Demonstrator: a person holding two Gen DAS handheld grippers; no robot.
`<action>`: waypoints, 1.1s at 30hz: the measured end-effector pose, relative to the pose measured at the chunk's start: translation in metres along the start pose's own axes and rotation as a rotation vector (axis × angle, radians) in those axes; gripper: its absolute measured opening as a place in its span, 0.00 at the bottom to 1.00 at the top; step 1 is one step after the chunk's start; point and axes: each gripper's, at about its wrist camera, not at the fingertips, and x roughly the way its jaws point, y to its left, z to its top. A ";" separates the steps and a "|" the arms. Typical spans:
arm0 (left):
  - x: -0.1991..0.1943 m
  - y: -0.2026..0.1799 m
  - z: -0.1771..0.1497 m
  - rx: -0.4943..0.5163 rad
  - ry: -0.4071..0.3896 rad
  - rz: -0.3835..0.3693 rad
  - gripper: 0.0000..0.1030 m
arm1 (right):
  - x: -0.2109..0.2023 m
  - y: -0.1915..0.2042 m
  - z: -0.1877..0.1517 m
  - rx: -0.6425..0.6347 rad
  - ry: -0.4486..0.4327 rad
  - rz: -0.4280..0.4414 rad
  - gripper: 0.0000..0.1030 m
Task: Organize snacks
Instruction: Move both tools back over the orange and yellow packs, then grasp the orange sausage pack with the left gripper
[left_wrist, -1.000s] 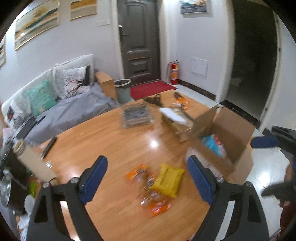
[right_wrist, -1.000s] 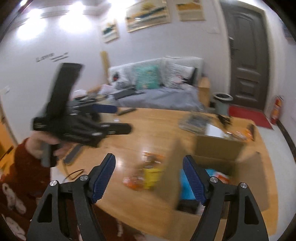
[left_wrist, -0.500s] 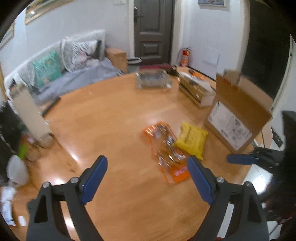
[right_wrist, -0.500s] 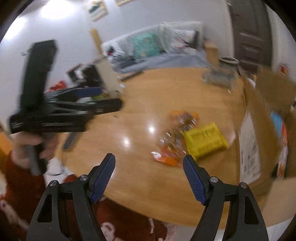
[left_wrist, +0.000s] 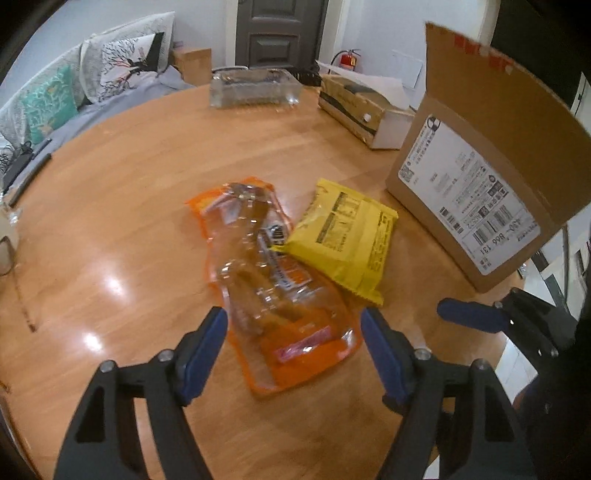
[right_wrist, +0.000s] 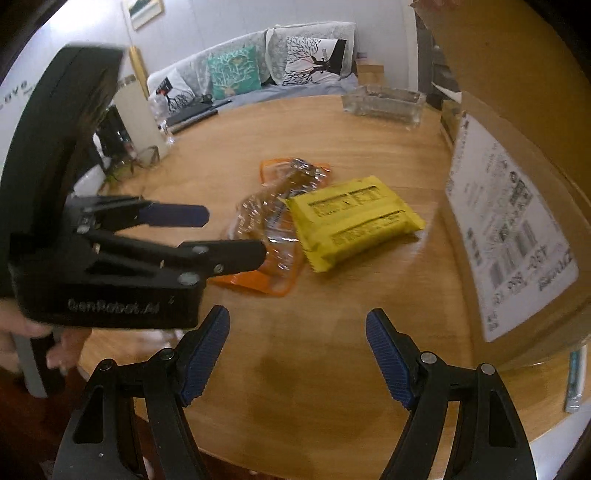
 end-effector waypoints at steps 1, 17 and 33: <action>0.005 -0.004 0.001 0.007 0.006 0.016 0.75 | -0.001 -0.002 -0.002 -0.005 -0.001 -0.011 0.72; -0.009 0.045 -0.015 -0.023 -0.043 0.141 0.58 | 0.000 -0.008 0.003 0.086 -0.008 0.011 0.72; -0.026 0.088 -0.038 -0.058 -0.044 0.127 0.58 | 0.070 -0.001 0.090 0.142 0.013 -0.167 0.88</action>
